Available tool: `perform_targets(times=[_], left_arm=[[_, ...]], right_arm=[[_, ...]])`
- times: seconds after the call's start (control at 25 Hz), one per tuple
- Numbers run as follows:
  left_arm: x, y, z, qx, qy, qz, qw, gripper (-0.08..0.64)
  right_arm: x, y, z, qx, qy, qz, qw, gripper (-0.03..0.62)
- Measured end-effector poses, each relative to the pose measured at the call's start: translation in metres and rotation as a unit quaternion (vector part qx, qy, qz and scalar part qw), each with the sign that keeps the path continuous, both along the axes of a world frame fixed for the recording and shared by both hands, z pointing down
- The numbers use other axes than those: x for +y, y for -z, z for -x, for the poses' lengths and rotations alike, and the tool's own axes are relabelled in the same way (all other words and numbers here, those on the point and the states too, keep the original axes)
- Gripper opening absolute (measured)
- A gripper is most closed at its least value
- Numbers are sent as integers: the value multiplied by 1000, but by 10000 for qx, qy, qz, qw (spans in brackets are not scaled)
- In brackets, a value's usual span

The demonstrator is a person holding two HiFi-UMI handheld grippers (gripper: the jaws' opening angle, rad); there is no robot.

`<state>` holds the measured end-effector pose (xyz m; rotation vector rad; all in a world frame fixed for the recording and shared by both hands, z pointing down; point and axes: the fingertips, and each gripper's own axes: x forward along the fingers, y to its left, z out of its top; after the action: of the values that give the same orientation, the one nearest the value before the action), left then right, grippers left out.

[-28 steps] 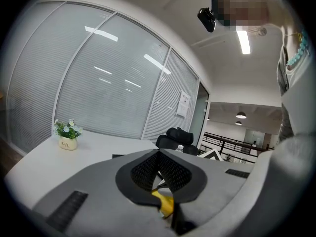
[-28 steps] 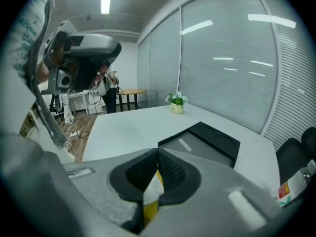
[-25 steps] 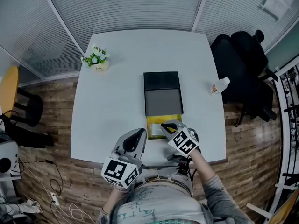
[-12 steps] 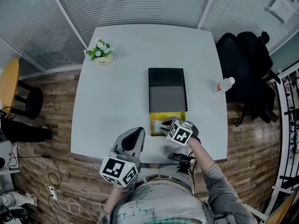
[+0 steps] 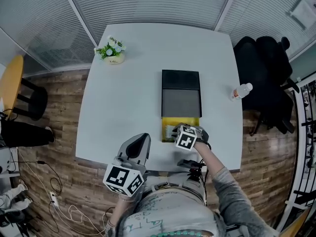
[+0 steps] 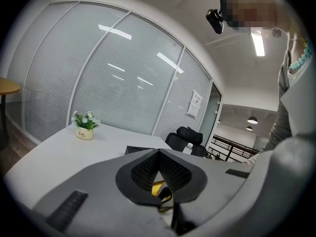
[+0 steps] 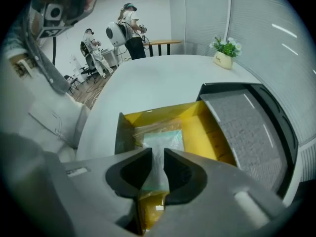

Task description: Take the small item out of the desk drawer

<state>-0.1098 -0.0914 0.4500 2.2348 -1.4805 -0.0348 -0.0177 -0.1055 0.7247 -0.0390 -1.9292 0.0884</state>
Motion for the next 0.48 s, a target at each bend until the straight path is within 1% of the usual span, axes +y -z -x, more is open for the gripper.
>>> perform_targets(times=[0.32,0.48], left_arm=[[3,-6,-12,-15,-206,78,9998,-3],[-1,-4,-17,4,-273,64,9996,-3]], right_arm=[[-3,-4,2,-88,-191,101,9997,28],[-4,-4,2,-78,-371,108,9992,25]])
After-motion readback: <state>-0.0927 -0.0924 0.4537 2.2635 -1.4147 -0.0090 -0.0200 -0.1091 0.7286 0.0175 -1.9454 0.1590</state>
